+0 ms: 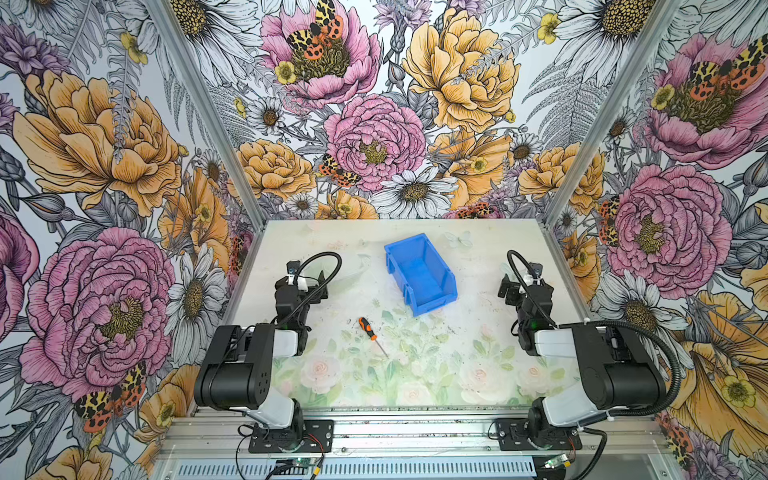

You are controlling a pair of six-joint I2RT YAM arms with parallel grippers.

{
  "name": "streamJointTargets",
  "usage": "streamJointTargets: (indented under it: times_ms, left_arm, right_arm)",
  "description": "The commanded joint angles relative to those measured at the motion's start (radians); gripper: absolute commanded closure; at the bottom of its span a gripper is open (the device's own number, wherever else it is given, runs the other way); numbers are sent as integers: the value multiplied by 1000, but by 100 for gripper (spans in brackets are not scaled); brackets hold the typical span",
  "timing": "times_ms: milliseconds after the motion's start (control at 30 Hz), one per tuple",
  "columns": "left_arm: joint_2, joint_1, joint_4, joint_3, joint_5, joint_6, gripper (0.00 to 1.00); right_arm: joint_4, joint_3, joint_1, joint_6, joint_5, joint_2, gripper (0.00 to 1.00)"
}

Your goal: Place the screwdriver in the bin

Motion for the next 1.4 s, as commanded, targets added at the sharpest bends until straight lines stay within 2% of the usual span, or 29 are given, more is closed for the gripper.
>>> streamJointTargets:
  times_ms: [0, 1267, 1367]
  left_arm:
    - [6, 5, 20, -13, 4, -2, 1]
    - [5, 9, 22, -13, 10, -8, 1]
    - [-2, 12, 26, -18, -19, -19, 1]
  right_arm:
    - [29, -4, 7, 5, 13, 7, 0]
    - [38, -6, 10, 2, 15, 4, 1]
    - [-74, 34, 11, 4, 22, -44, 0]
